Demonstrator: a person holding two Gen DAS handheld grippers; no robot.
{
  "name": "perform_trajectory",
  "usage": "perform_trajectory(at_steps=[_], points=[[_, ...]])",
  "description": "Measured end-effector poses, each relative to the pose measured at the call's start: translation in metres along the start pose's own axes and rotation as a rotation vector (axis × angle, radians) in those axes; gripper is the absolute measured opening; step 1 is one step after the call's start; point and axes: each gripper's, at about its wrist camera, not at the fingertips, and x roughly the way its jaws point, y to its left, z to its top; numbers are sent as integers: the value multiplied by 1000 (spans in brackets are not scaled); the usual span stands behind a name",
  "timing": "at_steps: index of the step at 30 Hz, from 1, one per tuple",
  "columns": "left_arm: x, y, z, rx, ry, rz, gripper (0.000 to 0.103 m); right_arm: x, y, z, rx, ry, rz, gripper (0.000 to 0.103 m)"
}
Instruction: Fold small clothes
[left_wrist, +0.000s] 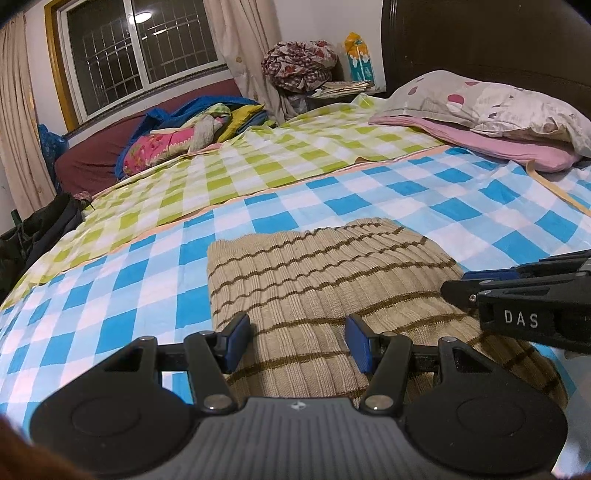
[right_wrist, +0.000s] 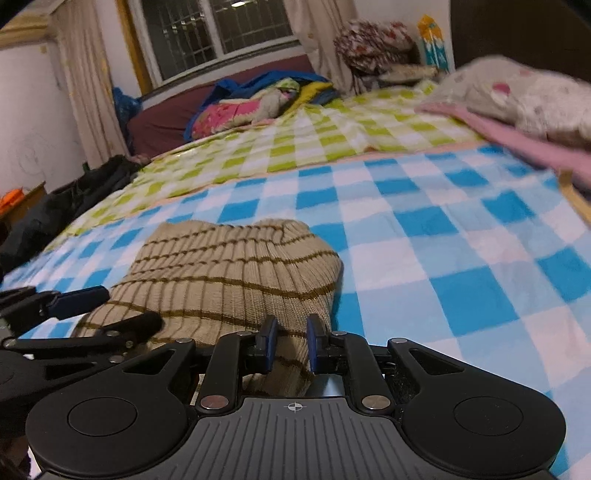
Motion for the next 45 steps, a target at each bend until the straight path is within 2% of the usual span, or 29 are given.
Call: perform_trajectory(at_steps=[25, 40, 45], points=[[3, -2, 3, 17, 21, 4, 61, -22, 19, 8, -101, -61, -38, 17], [1, 0, 4, 7, 22, -7, 61, -27, 23, 4, -127, -59, -11, 17], [-3, 5, 9, 3, 3, -14, 61, -22, 20, -4, -137, -26, 12, 18]])
